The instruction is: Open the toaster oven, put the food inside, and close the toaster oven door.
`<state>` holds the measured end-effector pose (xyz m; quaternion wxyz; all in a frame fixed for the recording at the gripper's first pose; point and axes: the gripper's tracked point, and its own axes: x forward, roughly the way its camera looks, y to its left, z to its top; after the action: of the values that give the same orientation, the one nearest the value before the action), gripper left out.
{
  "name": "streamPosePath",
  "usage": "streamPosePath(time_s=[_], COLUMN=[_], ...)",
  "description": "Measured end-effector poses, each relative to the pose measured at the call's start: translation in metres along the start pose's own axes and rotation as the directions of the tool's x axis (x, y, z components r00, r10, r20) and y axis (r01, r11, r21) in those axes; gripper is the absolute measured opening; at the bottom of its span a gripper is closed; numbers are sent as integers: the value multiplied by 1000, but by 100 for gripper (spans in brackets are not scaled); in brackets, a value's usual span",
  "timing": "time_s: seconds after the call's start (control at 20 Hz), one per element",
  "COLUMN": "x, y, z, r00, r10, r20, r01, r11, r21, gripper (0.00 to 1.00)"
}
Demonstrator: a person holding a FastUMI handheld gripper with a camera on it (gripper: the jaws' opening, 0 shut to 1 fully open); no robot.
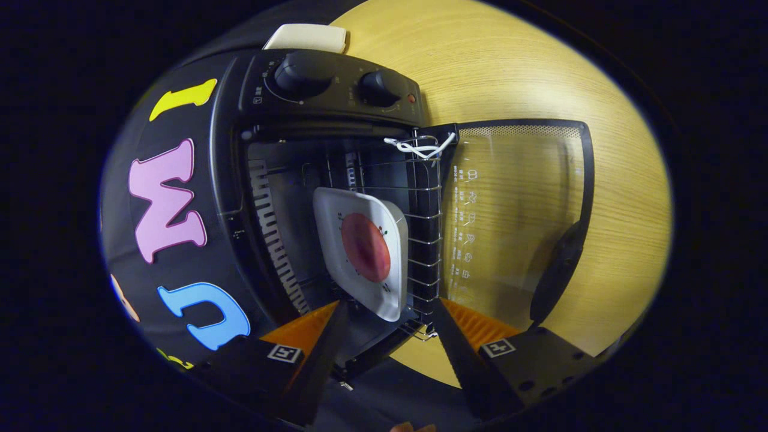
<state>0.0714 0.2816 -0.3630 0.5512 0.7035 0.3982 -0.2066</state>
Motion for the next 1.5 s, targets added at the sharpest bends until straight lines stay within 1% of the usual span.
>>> streamPosePath(time_s=[0.05,0.1,0.2,0.3,0.4,0.45,0.5,0.6,0.65,0.7,0.75,0.85,0.9,0.95,1.0,1.05,1.25,1.3,1.35,1.5], x=[-5,-10,-22,-34,-47,-52,-58,-69,-73,-76,-79,-87,-91,-93,-93,-93,-80,-75,-70,-57], y=[0,-1,-5,-5,-8,-10,-13,-20,-25,-29,-35,-47,-54,-64,-77,-89,-130,-137,-143,-157], z=[-1,-1,4,7,4,3,4,8,11,12,14,19,18,18,15,13,10,10,11,13], r00=[1000,1000,999,998,996,994,993,993,994,995,996,998,998,997,995,992,977,973,968,948], r10=[-2,-6,-25,-21,-24,-22,-21,-9,-7,-5,-9,-20,-32,-51,-81,-116,-212,-231,-252,-315], r20=[-14,-28,-37,-51,-90,-103,-115,-115,-107,-101,-92,-68,-58,-53,-56,-58,-33,-19,-8,39], r01=[2,4,19,8,-5,-17,-30,-56,-61,-66,-64,-50,-41,-34,-32,-28,-2,11,24,82], r11=[1000,998,987,971,948,931,906,830,783,726,654,477,393,324,272,240,146,128,123,125], r21=[-22,-58,-156,-239,-318,-364,-422,-555,-619,-684,-754,-877,-919,-946,-962,-970,-989,-992,-992,-989], gripper=[97,98,99,99,99,99,99,99,99,99,98,98,99,98,99,99,99,99,99,99])
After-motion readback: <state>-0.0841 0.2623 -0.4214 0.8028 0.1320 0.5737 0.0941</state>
